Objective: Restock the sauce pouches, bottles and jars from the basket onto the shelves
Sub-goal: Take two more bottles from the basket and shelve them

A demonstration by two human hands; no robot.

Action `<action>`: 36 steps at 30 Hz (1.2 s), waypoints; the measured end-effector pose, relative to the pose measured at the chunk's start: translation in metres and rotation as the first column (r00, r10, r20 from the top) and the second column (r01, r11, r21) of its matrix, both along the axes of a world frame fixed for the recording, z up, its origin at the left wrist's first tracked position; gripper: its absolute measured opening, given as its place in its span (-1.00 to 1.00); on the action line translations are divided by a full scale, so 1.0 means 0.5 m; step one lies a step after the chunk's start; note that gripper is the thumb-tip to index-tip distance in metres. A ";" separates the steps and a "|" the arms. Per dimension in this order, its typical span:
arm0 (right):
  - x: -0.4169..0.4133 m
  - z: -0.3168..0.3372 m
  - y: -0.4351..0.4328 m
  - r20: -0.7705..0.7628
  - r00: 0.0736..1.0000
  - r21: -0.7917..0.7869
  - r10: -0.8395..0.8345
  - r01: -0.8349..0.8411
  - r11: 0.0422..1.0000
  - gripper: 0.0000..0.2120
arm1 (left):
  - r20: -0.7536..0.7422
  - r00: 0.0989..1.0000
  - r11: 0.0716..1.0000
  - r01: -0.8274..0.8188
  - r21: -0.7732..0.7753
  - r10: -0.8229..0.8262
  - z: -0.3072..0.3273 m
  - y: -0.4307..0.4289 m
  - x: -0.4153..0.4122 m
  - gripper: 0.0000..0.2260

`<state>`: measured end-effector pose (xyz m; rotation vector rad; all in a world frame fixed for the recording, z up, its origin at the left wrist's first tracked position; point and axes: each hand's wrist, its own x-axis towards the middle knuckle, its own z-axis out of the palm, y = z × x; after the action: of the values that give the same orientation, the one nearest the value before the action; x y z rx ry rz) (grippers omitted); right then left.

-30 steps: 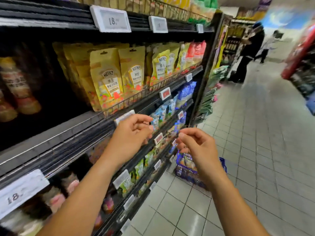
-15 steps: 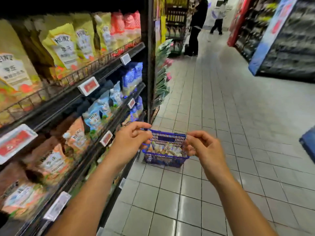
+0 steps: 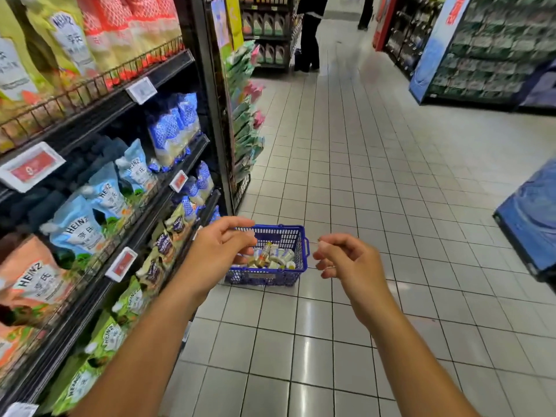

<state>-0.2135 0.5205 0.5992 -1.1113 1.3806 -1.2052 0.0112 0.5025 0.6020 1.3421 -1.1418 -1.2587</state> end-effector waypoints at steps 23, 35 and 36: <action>0.104 -0.076 -0.433 0.001 1.000 0.116 -0.027 0.027 0.993 -0.96 | -0.050 0.998 0.993 0.050 0.108 -0.045 -0.095 -0.458 0.097 -0.84; 0.144 -0.137 -0.626 -0.001 1.000 0.164 -0.017 0.017 0.986 -0.95 | -0.036 0.999 0.987 0.029 0.158 -0.024 -0.159 -0.643 0.158 -0.86; 0.142 -0.145 -0.641 0.002 1.000 0.171 -0.014 0.014 0.985 -0.94 | -0.036 0.999 0.986 0.024 0.165 -0.019 -0.166 -0.657 0.158 -0.86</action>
<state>-0.1425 0.1999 0.5267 -0.9810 1.4623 -1.0759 0.0900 0.1738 0.5190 1.4266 -1.0487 -1.4125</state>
